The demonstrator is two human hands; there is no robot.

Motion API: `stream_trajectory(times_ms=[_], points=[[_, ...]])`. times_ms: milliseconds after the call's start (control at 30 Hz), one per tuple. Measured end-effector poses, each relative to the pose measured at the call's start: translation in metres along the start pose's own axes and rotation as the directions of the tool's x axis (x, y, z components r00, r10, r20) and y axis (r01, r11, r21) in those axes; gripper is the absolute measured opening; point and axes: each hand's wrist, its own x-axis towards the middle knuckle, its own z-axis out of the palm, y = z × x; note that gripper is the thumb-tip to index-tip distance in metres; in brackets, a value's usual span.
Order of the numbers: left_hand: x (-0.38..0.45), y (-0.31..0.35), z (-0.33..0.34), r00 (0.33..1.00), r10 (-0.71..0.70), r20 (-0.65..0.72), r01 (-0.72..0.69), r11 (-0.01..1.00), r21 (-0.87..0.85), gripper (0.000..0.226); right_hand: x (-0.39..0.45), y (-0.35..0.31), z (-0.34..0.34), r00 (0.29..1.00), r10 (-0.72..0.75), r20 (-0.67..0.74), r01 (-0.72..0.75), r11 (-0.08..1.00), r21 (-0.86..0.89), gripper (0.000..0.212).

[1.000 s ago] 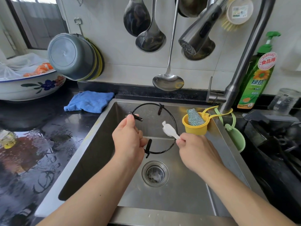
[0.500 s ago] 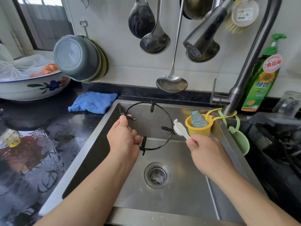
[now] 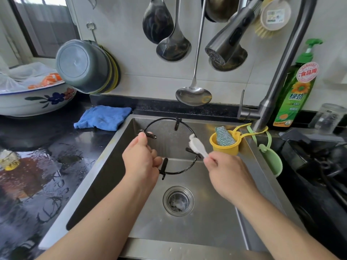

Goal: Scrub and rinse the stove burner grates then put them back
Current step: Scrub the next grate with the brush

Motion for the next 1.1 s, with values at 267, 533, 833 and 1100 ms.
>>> stream_trajectory(times_ms=[267, 533, 833, 1100], points=[[0.008, 0.007, -0.007, 0.998, -0.055, -0.012, 0.055, 0.998, 0.020, 0.032, 0.015, 0.044, -0.010, 0.988, 0.140, 0.057, -0.147, 0.979, 0.143, 0.031], [0.009, 0.001, -0.006, 0.928, -0.328, 0.178, 0.288, 0.933, 0.217, 0.029, 0.008, 0.033, -0.007, 0.914, 0.030, 0.405, -0.302, 0.718, 0.627, 0.033], [-0.001, -0.005, -0.003, 0.916, 0.251, 0.313, -0.393, 0.410, 0.823, 0.018, 0.006, 0.022, -0.007, 0.966, 0.086, 0.244, -0.253, 0.513, 0.820, 0.025], [-0.044, -0.034, 0.007, 0.522, -0.177, 0.834, -0.831, 0.115, 0.544, 0.042, 0.002, 0.011, -0.007, 0.979, 0.125, 0.164, -0.198, 0.354, 0.914, 0.024]])
